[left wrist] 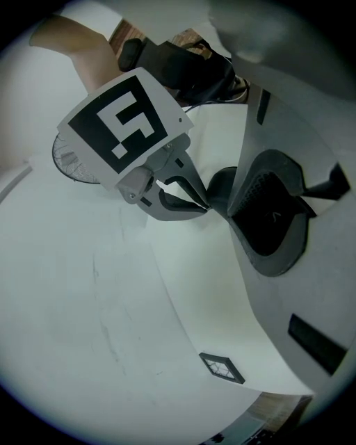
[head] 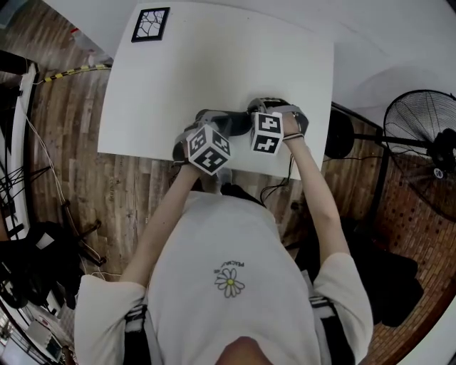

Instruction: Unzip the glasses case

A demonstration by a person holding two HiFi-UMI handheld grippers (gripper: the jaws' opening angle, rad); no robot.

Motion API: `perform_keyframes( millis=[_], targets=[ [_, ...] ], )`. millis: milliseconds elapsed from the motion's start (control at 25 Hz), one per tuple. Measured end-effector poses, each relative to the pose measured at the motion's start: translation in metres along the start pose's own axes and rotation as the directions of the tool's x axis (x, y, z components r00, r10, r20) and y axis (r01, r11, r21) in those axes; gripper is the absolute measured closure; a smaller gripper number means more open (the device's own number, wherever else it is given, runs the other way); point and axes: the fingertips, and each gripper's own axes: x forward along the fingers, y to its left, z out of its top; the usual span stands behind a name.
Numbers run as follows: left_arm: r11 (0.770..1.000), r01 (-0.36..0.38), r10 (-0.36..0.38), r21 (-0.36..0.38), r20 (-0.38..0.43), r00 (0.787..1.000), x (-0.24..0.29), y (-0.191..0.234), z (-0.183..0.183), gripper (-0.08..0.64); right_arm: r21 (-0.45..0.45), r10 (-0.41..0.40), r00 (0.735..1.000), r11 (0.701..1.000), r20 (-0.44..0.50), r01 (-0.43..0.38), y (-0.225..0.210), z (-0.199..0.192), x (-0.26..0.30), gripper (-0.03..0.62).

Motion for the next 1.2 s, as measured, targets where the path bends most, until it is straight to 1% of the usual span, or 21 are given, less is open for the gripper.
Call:
perform_keyframes(
  millis=[80, 160, 200, 240, 320, 360, 400, 440, 520, 600, 680, 800, 960, 1120, 1200],
  targets=[
    [0.999, 0.028, -0.027, -0.036, 0.005, 1.0, -0.001, 0.0, 0.0, 0.549, 0.033, 0.004, 1.0, 0.999, 0.008, -0.005, 0.002, 0.0, -0.003, 0.584],
    [0.993, 0.061, -0.06, -0.104, 0.021, 0.998, -0.004, 0.002, 0.001, 0.548, 0.083, 0.004, 1.0, 0.996, 0.022, -0.006, 0.003, -0.002, -0.009, 0.584],
    [0.989, 0.062, -0.058, -0.131, 0.038, 0.998, -0.007, 0.005, 0.003, 0.548, 0.11, -0.008, 1.0, 0.994, 0.029, 0.005, 0.003, -0.003, -0.012, 0.584],
    [0.988, 0.044, -0.035, -0.146, 0.064, 0.997, -0.013, 0.009, 0.007, 0.548, 0.138, -0.028, 0.999, 0.99, 0.039, 0.022, 0.003, -0.005, -0.015, 0.584],
    [0.987, -0.03, 0.052, -0.159, 0.137, 0.989, -0.03, 0.023, 0.015, 0.548, 0.189, -0.083, 0.995, 0.98, 0.059, 0.07, 0.003, -0.007, -0.026, 0.582],
    [0.983, -0.069, 0.098, -0.169, 0.175, 0.98, -0.04, 0.03, 0.019, 0.548, 0.206, -0.108, 0.992, 0.974, 0.071, 0.091, 0.003, -0.008, -0.034, 0.54],
    [0.977, -0.104, 0.142, -0.185, 0.209, 0.968, -0.05, 0.039, 0.022, 0.548, 0.218, -0.129, 0.988, 0.97, 0.086, 0.108, 0.005, -0.008, -0.043, 0.449],
    [0.97, -0.136, 0.183, -0.202, 0.235, 0.955, -0.06, 0.047, 0.023, 0.548, 0.223, -0.151, 0.983, 0.967, 0.105, 0.125, 0.007, -0.007, -0.052, 0.392],
    [0.954, -0.191, 0.25, -0.232, 0.26, 0.933, -0.079, 0.061, 0.021, 0.548, 0.214, -0.194, 0.971, 0.964, 0.143, 0.161, 0.017, -0.001, -0.068, 0.364],
    [0.938, -0.236, 0.301, -0.254, 0.261, 0.917, -0.092, 0.074, 0.013, 0.548, 0.191, -0.214, 0.962, 0.965, 0.169, 0.181, 0.031, 0.007, -0.075, 0.352],
    [0.923, -0.267, 0.338, -0.277, 0.253, 0.906, -0.1, 0.085, 0.005, 0.548, 0.174, -0.221, 0.958, 0.966, 0.185, 0.19, 0.042, 0.016, -0.072, 0.344],
    [0.908, -0.288, 0.366, -0.304, 0.239, 0.9, -0.105, 0.093, -0.004, 0.548, 0.165, -0.225, 0.956, 0.967, 0.188, 0.195, 0.052, 0.025, -0.059, 0.333],
    [0.904, -0.295, 0.373, -0.309, 0.234, 0.898, -0.108, 0.092, -0.01, 0.548, 0.153, -0.226, 0.954, 0.968, 0.198, 0.198, 0.05, 0.037, -0.05, 0.332],
    [0.909, -0.281, 0.359, -0.307, 0.236, 0.903, -0.108, 0.088, -0.013, 0.548, 0.169, -0.264, 0.944, 0.958, 0.197, 0.233, 0.034, 0.042, -0.054, 0.331],
    [0.908, -0.274, 0.356, -0.318, 0.238, 0.903, -0.109, 0.087, -0.016, 0.548, 0.175, -0.28, 0.941, 0.953, 0.193, 0.248, 0.024, 0.042, -0.057, 0.331]
  ],
)
